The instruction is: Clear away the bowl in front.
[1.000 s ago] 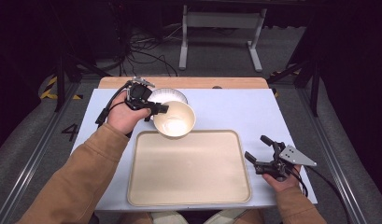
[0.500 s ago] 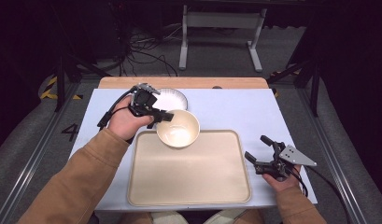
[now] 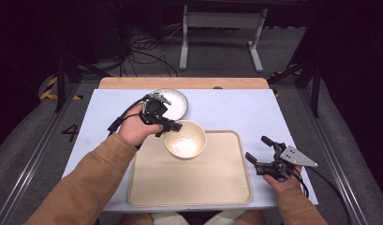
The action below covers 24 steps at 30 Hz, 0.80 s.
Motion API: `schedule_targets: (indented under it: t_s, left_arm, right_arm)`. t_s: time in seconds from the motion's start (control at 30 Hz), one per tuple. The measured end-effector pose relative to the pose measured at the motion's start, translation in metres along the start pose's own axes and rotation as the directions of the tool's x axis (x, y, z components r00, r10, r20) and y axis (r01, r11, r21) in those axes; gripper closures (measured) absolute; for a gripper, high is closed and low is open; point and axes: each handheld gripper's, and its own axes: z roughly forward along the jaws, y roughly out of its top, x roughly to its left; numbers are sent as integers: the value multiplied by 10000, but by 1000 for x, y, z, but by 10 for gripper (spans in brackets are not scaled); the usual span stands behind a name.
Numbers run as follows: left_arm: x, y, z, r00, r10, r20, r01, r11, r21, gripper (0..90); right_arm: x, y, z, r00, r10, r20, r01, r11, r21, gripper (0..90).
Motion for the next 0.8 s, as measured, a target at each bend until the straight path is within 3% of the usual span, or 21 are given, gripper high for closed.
schedule_targets:
  t_s: [0.4, 0.8]
  left_arm:
    - [-4, -4, 26, 9994, 343, -107, -337, 9982, 505, 814]
    - [-6, -10, 39, 9986, 504, -140, -489, 9943, 953, 813]
  right_arm:
    - [0, 0, 0, 10000, 2, -6, -2, 10000, 0, 80]
    - [0, 0, 0, 10000, -1, -15, 1, 10000, 0, 79]
